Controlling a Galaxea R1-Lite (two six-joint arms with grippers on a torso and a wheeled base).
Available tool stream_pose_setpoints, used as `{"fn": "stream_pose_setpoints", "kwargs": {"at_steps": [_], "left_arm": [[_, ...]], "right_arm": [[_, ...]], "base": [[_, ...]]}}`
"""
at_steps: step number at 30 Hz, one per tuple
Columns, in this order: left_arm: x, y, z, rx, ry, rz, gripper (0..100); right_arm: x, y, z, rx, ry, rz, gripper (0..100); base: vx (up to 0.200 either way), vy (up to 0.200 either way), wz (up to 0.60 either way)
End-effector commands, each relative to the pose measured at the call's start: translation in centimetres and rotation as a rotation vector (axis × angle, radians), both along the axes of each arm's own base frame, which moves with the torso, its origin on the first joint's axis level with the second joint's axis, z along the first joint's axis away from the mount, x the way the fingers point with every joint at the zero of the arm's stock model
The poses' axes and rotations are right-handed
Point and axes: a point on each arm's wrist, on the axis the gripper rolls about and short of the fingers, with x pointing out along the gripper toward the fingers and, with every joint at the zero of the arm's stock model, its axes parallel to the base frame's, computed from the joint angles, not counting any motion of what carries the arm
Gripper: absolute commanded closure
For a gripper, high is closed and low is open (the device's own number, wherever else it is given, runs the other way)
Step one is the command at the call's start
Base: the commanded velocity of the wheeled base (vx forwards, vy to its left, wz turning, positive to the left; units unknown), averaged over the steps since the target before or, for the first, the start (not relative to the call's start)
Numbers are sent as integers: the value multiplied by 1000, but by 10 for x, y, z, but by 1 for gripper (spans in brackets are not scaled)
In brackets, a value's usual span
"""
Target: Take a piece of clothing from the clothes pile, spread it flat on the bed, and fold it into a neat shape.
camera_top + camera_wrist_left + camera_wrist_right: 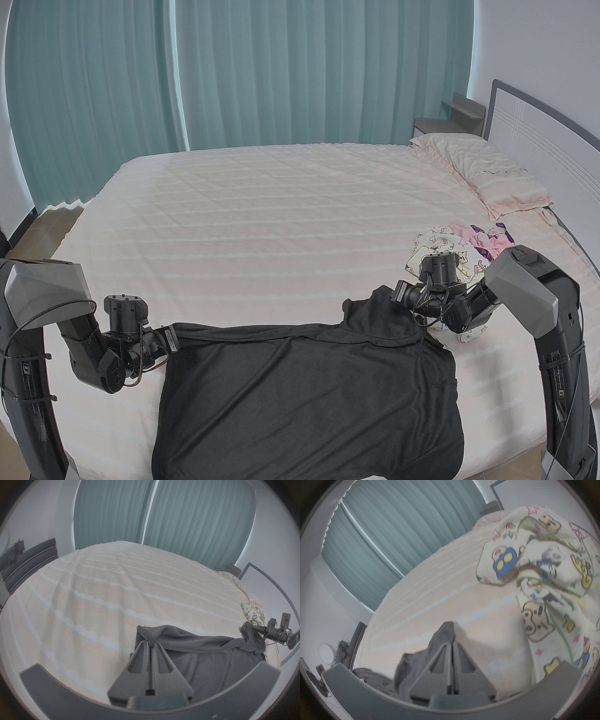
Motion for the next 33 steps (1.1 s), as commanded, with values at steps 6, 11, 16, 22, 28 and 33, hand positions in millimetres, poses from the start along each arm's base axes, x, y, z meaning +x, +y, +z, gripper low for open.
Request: {"fn": "stream_pose_setpoints", "kwargs": {"at_steps": [6,11,16,22,28,33], "left_arm": [[34,-1,13,26,-114,80,100],[58,-1,14,37,-154,114,100],[81,-2,15,-2,-174,139,100],[100,-3,0,2,-133,172,100],[108,-4,-14,3,-126,171,100],[108,-6,-18,4,-119,165,100]], "right_arm": [[28,-9,52,62,-246,-55,100],[50,-13,79,67,-374,-119,100],[62,-12,88,72,-420,-140,100],[67,-7,57,53,-378,-132,100],[71,-6,48,36,-368,-143,100],[70,-6,40,17,-314,-147,100]], "base": [[0,0,0],[0,0,0],[0,0,0],[0,0,0],[0,0,0],[0,0,0]]}}
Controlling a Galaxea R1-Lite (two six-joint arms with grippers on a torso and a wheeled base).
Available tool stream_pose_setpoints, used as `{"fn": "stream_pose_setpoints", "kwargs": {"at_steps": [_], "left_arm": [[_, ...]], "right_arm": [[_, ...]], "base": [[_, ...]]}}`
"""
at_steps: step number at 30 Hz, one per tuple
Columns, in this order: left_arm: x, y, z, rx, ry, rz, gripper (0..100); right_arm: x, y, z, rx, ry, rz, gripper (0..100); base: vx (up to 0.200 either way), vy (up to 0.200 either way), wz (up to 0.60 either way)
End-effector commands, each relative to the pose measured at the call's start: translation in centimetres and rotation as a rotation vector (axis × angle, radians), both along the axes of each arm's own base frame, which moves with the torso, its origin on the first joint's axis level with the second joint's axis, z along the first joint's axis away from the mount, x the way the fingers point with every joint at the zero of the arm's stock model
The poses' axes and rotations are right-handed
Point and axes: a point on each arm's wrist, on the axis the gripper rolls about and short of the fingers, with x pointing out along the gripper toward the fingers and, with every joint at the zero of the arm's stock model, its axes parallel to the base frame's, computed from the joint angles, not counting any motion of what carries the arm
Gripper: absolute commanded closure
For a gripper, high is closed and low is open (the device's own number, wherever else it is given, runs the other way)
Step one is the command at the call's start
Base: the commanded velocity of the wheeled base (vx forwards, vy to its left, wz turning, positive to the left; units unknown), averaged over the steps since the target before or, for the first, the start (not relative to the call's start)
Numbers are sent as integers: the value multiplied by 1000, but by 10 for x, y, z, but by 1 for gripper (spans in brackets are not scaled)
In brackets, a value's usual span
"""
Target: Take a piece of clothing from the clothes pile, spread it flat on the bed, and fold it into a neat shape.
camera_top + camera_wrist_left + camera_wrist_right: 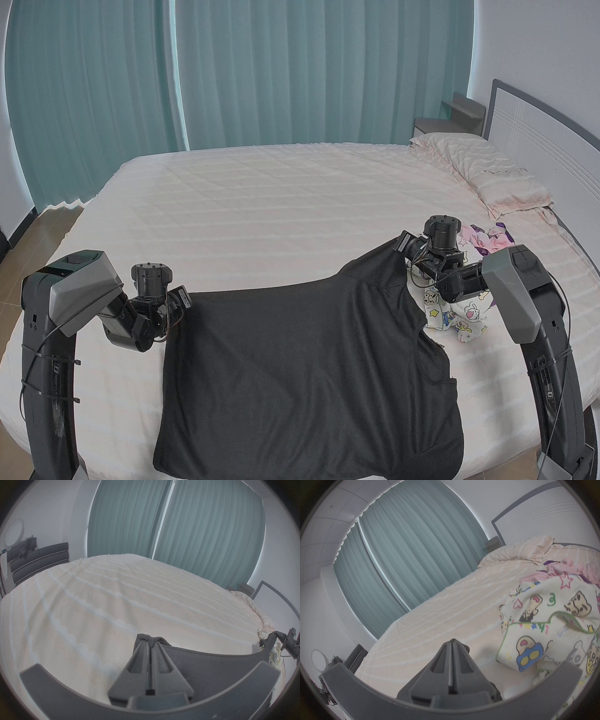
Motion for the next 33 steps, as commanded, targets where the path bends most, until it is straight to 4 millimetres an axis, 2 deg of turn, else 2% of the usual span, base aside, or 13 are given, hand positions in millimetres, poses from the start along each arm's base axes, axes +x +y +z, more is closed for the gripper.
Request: {"fn": "stream_pose_setpoints", "kwargs": {"at_steps": [1,2,3,11,17,21,22,23,24,25,27,28,33], "left_arm": [[0,-4,-12,2,22,-8,100],[0,-4,-12,2,22,-8,100],[0,-5,-12,2,24,-11,0],[-2,-6,-4,3,10,-15,0],[-14,-2,30,-8,-32,-24,0],[-62,-1,58,-68,-16,-140,0],[-62,-1,58,-68,-16,-140,0],[-87,-1,72,-93,-26,-188,0],[-91,0,73,-95,-25,-192,0],[-114,0,76,-98,-6,-199,0],[-121,-1,75,-99,5,-200,0],[-146,-4,72,-125,35,-202,0],[-194,-7,72,-220,56,-182,0]], "right_arm": [[0,-1,-17,-10,57,-3,100],[0,-1,-17,-10,57,-3,0],[0,-1,-24,-14,76,-4,0],[0,-15,-33,-19,106,-40,0],[-21,-26,-10,-15,147,-66,0],[-61,-35,5,-7,197,-79,0],[-63,-35,5,-6,201,-79,0],[-84,-39,10,28,210,-88,0],[-90,-40,11,38,213,-89,0],[-110,-42,15,76,222,-93,0],[-120,-42,16,94,228,-96,0],[-145,-43,16,148,260,-95,0],[-202,-45,27,255,290,-107,0]], "base": [[0,0,0],[0,0,0],[0,0,0],[0,0,0],[0,0,0],[0,0,0],[0,0,0],[0,0,0],[0,0,0],[0,0,0],[0,0,0],[0,0,0],[0,0,0]]}}
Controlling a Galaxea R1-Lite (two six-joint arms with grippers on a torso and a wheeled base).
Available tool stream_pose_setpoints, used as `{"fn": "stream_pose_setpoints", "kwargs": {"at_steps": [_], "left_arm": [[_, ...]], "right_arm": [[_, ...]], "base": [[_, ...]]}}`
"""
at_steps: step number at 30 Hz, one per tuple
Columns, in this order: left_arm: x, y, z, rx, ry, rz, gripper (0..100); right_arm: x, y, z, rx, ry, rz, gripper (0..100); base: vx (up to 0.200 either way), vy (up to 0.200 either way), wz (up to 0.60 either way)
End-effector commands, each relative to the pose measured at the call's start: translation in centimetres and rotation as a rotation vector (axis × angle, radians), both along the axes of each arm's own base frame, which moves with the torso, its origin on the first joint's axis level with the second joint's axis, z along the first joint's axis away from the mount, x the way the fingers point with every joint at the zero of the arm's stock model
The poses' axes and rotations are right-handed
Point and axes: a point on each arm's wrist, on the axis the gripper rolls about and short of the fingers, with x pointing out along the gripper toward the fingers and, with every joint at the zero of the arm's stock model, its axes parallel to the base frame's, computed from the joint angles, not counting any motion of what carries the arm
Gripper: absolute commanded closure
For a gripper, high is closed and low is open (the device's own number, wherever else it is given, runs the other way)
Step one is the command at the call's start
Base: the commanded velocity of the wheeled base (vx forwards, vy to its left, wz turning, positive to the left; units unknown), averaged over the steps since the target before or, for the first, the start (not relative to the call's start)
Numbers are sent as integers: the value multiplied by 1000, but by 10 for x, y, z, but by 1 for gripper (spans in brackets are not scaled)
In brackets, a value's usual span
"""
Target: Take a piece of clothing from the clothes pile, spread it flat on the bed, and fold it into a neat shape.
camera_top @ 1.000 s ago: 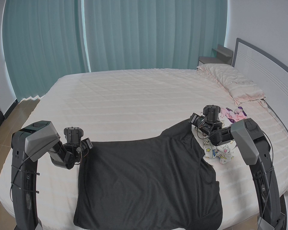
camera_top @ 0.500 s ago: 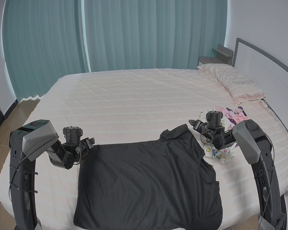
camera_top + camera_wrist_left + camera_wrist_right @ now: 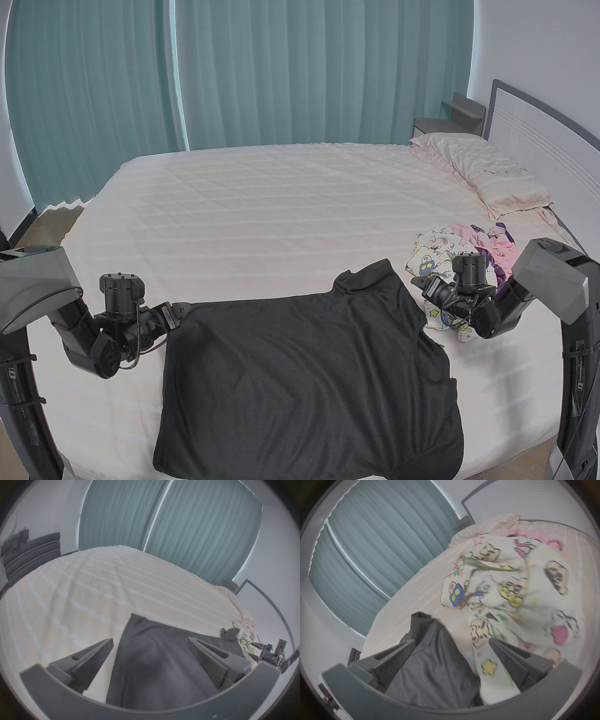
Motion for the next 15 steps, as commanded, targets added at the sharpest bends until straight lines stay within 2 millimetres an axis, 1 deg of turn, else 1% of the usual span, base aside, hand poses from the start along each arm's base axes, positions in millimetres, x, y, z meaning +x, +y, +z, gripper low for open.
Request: {"fn": "stream_pose_setpoints", "kwargs": {"at_steps": [1,3,5,8,10,13,15], "left_arm": [[-108,-4,25,-125,26,-40,0],[-125,-5,17,-124,78,-50,0],[-140,-6,10,-122,122,-62,0],[-155,-11,7,-180,155,-50,0],[-160,-17,5,-214,182,-43,0],[-161,-19,2,-257,204,12,0],[-161,-19,0,-262,216,18,0]], "right_arm": [[-110,-9,57,173,-23,-40,0],[-128,-12,56,170,0,-40,0],[-141,-13,53,173,15,-35,0],[-160,-15,44,175,56,-19,0],[-168,-12,41,179,59,-5,0],[-181,-12,36,202,69,1,0],[-184,-12,35,216,72,5,0]], "base": [[0,0,0],[0,0,0],[0,0,0],[0,0,0],[0,0,0],[0,0,0],[-200,0,0]]}}
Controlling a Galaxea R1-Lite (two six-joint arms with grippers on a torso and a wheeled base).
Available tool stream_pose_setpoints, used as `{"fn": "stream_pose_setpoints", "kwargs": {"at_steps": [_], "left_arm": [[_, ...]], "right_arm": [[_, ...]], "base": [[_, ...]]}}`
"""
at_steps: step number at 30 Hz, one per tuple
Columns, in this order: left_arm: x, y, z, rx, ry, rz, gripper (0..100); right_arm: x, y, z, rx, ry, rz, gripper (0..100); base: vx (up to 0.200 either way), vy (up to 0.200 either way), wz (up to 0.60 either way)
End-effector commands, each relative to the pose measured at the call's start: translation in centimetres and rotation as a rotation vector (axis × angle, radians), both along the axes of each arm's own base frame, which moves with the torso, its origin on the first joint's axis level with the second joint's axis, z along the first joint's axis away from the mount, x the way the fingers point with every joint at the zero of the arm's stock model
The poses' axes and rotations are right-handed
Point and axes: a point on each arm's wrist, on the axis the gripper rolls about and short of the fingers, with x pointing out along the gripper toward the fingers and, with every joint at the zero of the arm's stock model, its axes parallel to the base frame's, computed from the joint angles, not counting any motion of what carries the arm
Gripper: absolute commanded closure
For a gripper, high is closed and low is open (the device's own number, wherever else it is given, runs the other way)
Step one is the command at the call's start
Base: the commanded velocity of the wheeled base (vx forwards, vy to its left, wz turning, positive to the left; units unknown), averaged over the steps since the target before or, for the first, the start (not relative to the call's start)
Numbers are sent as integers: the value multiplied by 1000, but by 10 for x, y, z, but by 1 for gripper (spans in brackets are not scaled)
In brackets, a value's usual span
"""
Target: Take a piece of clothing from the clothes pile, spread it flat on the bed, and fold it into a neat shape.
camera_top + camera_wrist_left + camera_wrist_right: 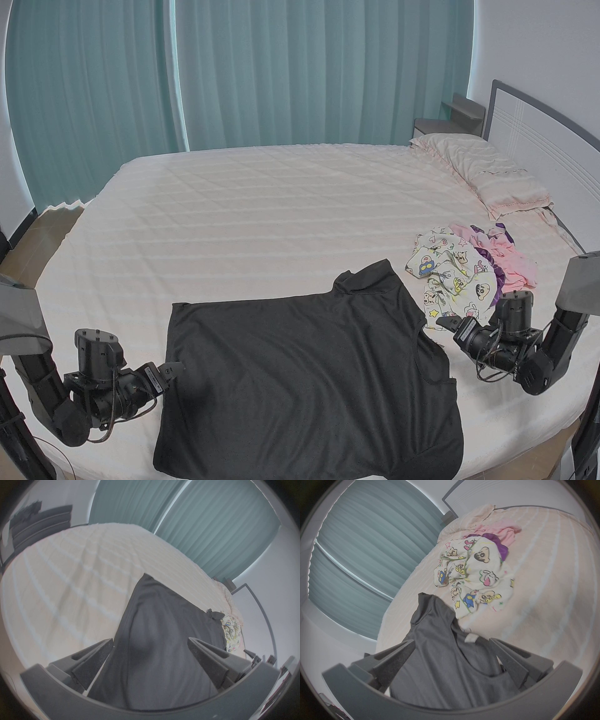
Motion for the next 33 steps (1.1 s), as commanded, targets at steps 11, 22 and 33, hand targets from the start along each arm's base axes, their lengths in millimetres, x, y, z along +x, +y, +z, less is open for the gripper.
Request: {"fn": "stream_pose_setpoints", "kwargs": {"at_steps": [11,22,33], "left_arm": [[-30,-7,-20,-56,164,28,0],[-30,-10,-35,-48,241,27,0],[-25,-11,-57,-23,286,41,0]], "right_arm": [[-48,-1,2,104,-17,66,0],[-48,0,1,104,-19,66,0],[-52,3,3,95,-22,78,0]], "base": [[-200,0,0],[-91,0,0],[0,0,0]]}}
